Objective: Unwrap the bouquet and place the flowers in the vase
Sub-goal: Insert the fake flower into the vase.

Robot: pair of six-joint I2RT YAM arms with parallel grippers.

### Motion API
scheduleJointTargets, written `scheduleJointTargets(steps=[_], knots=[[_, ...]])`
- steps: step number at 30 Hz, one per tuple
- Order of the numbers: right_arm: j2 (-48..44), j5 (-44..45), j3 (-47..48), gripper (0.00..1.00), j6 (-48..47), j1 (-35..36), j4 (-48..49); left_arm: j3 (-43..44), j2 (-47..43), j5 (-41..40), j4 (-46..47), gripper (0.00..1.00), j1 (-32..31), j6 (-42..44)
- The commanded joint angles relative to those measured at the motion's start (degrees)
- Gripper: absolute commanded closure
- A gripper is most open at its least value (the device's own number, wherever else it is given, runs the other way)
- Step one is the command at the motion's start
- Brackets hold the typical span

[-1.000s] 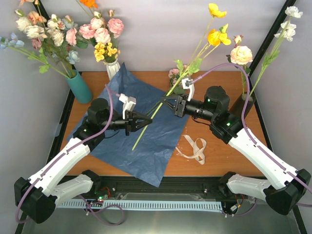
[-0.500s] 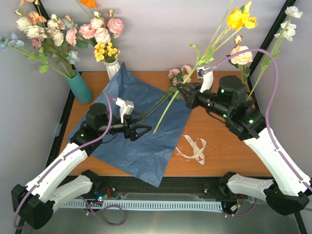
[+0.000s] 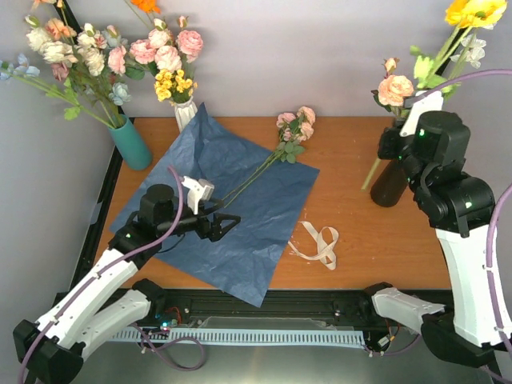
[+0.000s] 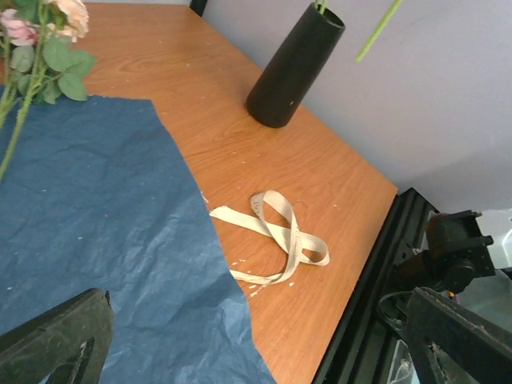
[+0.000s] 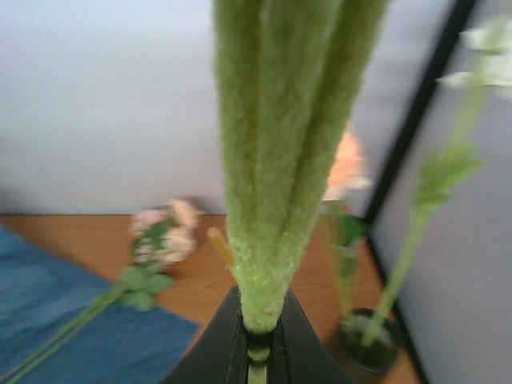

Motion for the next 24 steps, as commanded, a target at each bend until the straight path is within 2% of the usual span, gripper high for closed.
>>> scheduleJointTargets(steps=[1, 7, 14, 24], knots=[[2.01, 3.95, 3.90, 0.97, -6.10, -9.50, -3.14, 0.30, -2.19, -4.75, -2.89, 0.01, -0.25, 1.35], [5.90, 3.10, 8.39, 0.97, -9.23, -18.49, -0.65, -0.86, -3.25, -5.32, -2.53, 0.01, -0.30, 1.19], [10.62, -6.93, 11.69, 0.97, -10.24, -30.59, 3.61, -1.20, -3.94, -5.52, -2.37, 0.01, -0.30, 1.41], [17.17, -14.58, 12.95, 0.97, -8.35, -36.39, 9.32, -1.42, -3.93, -5.98, -2.27, 0.01, -0.29, 1.46]])
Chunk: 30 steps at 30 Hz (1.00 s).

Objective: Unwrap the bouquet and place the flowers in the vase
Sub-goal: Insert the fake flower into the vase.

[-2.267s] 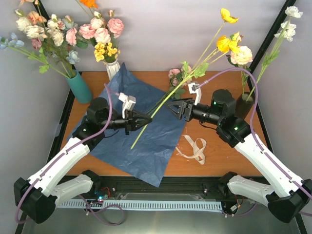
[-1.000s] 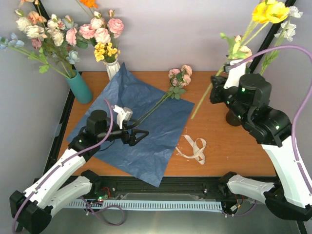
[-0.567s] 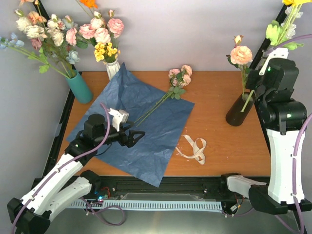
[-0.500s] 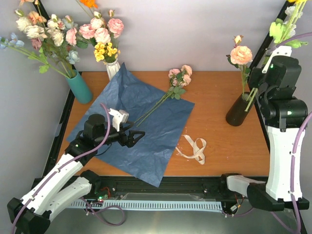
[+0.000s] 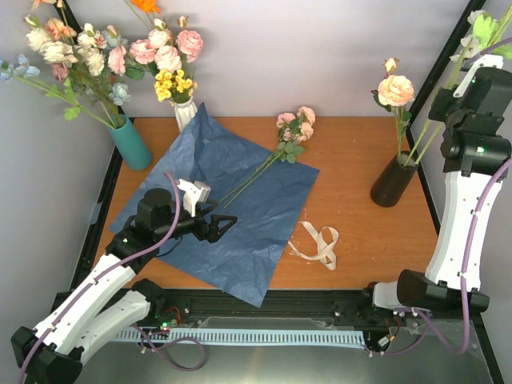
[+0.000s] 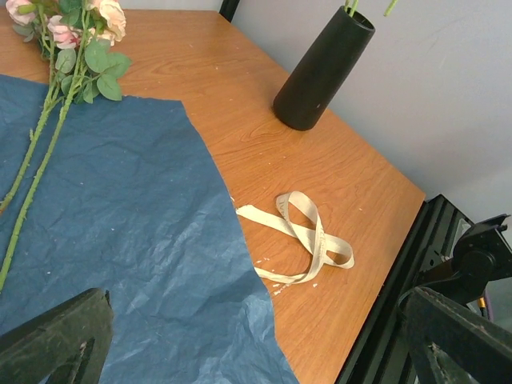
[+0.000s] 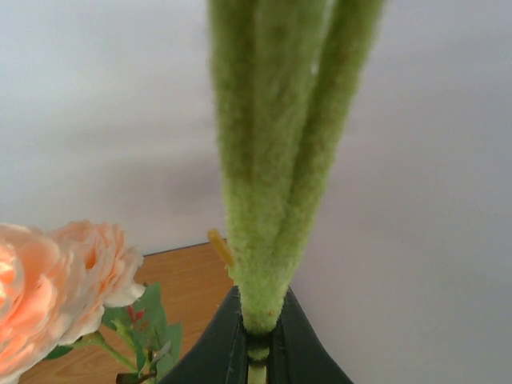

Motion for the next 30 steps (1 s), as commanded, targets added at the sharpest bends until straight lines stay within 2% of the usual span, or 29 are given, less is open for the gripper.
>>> scheduleJointTargets(steps=[1, 5, 19, 30], knots=[[1.81, -4.82, 0.34, 0.97, 0.83, -2.36, 4.67, 0.01, -0.47, -0.63, -0.01, 0.01, -0.30, 1.16], [1.66, -8.13, -3.72, 0.97, 2.13, -3.84, 8.59, -0.03, -0.28, -0.97, -0.04, 0.01, -0.30, 1.15], [0.09, -9.69, -21.84, 0.97, 1.82, -4.54, 17.61, -0.03, -0.29, -1.22, -0.06, 0.01, -0.28, 1.02], [2.58, -8.50, -28.95, 0.95, 6.84, -4.56, 15.23, -0.10, -0.32, -1.14, 0.01, 0.00, -0.29, 1.11]])
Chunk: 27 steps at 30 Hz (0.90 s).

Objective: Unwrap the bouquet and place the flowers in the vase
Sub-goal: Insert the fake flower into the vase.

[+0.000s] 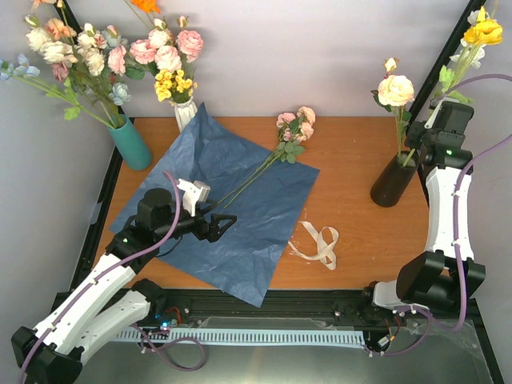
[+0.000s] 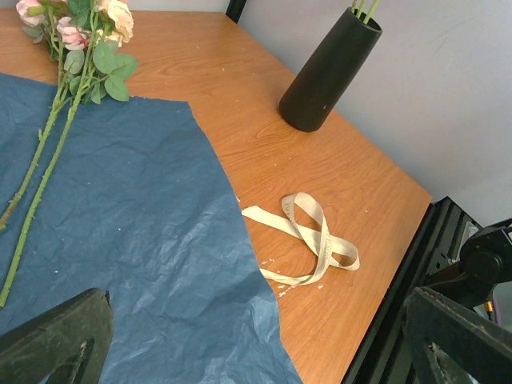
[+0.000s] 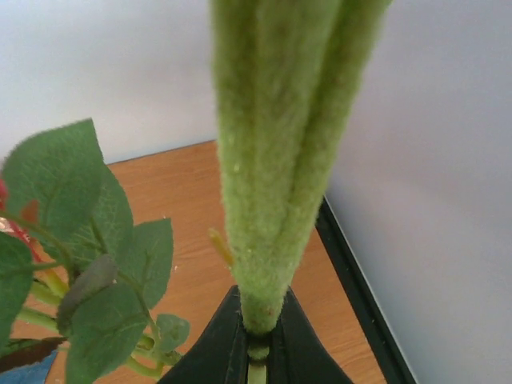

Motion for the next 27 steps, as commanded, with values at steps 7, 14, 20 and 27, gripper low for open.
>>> scheduleJointTargets(steps=[7, 14, 20, 27], knots=[[1.75, -1.84, -3.07, 0.80, 4.58, -0.58, -3.34, -0.04, -0.32, -0.13, -0.02, 0.01, -0.30, 1.07], [1.88, -4.16, -2.22, 0.64, 6.03, -0.54, -6.67, -0.04, -0.54, -0.27, -0.02, 0.01, -0.23, 1.13], [0.40, -8.74, -0.62, 0.48, 7.09, -0.50, -9.24, -0.06, -0.21, -0.80, -0.11, 0.01, -0.30, 0.89], [-2.46, -8.80, 3.30, 0.20, 6.83, -0.49, -13.51, -0.10, 0.13, -1.27, -0.20, 0.01, -0.28, 0.80]])
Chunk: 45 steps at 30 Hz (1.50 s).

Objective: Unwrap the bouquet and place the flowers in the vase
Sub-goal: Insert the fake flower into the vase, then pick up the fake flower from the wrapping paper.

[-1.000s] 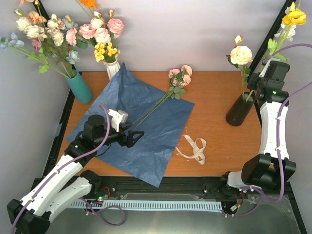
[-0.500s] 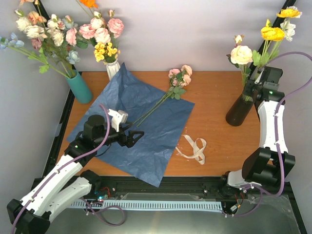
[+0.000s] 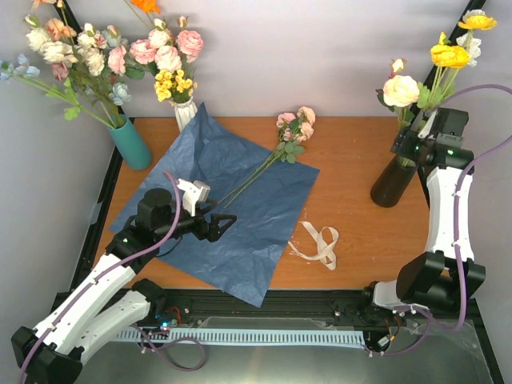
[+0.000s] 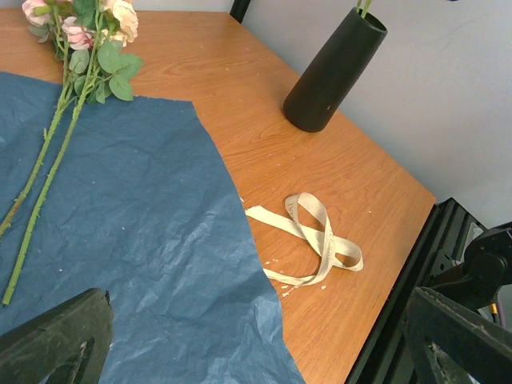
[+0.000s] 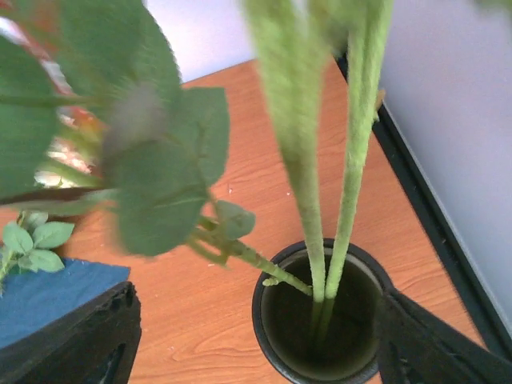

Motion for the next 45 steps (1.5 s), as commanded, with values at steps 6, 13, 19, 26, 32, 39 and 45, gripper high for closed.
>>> scheduleJointTargets(steps=[6, 13, 19, 26, 32, 39, 45], knots=[[-6.13, -3.55, 7.54, 0.10, -0.38, -0.27, -7.10, 0.23, 0.95, -1.65, -0.08, 0.01, -0.24, 0.77], [-12.39, -18.25, 5.06, 0.06, 3.23, 0.04, -6.74, 2.45, 5.93, -1.33, 0.49, 0.01, -0.23, 5.04], [-19.06, -23.31, 1.30, 0.06, 3.80, 2.63, -6.06, 11.59, 18.42, -7.63, -5.18, 0.00, -0.22, 10.20], [-25.84, -29.38, -6.92, 0.06, 4.73, 7.09, -2.37, 19.41, 34.19, -11.47, -8.16, 0.02, 0.60, 13.39], [-28.21, -26.94, -17.18, 0.06, 6.63, 15.45, 1.37, 25.56, 43.81, -15.59, -9.89, 0.06, 3.34, 13.09], [-27.30, -22.16, -26.35, 0.07, 9.03, 24.57, 6.65, 31.90, 53.39, -24.04, -14.12, 0.13, 6.75, 14.74], [-24.95, -18.64, -30.16, 0.07, 9.35, 29.95, 8.89, 35.16, 61.23, -27.74, -14.76, 0.28, 7.77, 16.28]])
